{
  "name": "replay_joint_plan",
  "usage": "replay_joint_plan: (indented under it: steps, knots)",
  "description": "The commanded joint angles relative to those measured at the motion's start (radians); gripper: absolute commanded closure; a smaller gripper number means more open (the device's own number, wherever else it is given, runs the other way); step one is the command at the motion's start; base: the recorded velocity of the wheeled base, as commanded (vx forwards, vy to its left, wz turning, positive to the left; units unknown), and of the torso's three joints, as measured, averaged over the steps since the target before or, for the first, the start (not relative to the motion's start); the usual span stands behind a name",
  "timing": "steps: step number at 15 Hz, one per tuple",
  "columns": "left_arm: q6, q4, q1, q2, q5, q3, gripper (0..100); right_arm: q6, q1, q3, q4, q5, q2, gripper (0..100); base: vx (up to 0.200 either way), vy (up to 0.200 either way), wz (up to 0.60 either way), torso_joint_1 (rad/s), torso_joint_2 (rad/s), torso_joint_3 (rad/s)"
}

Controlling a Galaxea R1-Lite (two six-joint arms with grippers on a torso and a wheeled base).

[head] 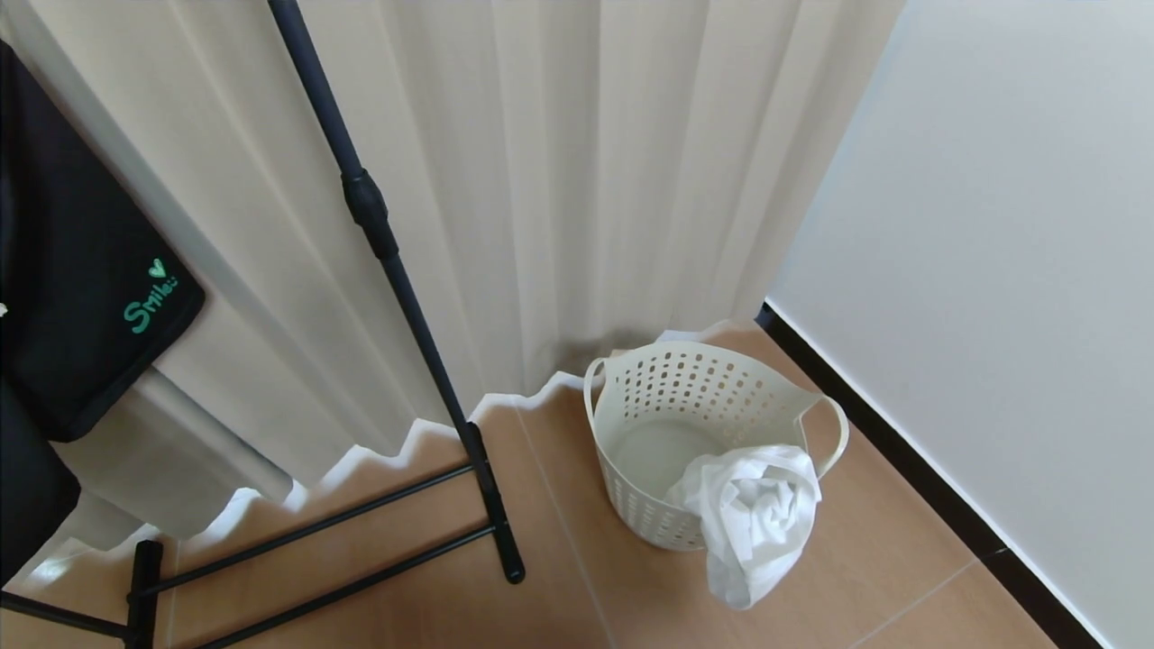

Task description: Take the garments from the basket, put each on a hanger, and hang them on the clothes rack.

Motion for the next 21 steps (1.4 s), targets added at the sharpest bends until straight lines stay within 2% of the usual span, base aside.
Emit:
replay_joint_plan:
  steps: [1,6,10,17,21]
  knots:
    - [0.0,0.0,0.0,0.001,0.0,0.0,0,-0.002,0.0,0.0,0.0,0.0,0.001,0,0.0,0.0,0.0,-0.002,0.01,-0.193]
    - [0.0,0.0,0.002,0.0,0.0,0.0,0,-0.002,0.001,0.0,0.0,0.0,0.001,0,0.0,0.0,0.0,-0.002,0.03,-0.179]
    - [-0.004,-0.001,0.002,0.0,0.001,0.0,0,-0.003,0.001,0.0,0.0,0.002,0.001,0,0.0,0.0,0.0,-0.034,0.25,0.051]
    - [0.0,0.0,0.002,0.0,0.001,0.0,0,-0.002,0.001,0.0,-0.001,0.0,0.001,0,0.0,0.0,0.0,-0.006,0.1,0.08]
    - [-0.002,0.0,0.002,0.0,0.001,0.0,0,-0.025,0.001,-0.002,0.006,0.008,0.001,0,0.0,0.0,0.0,-0.001,0.0,-0.04]
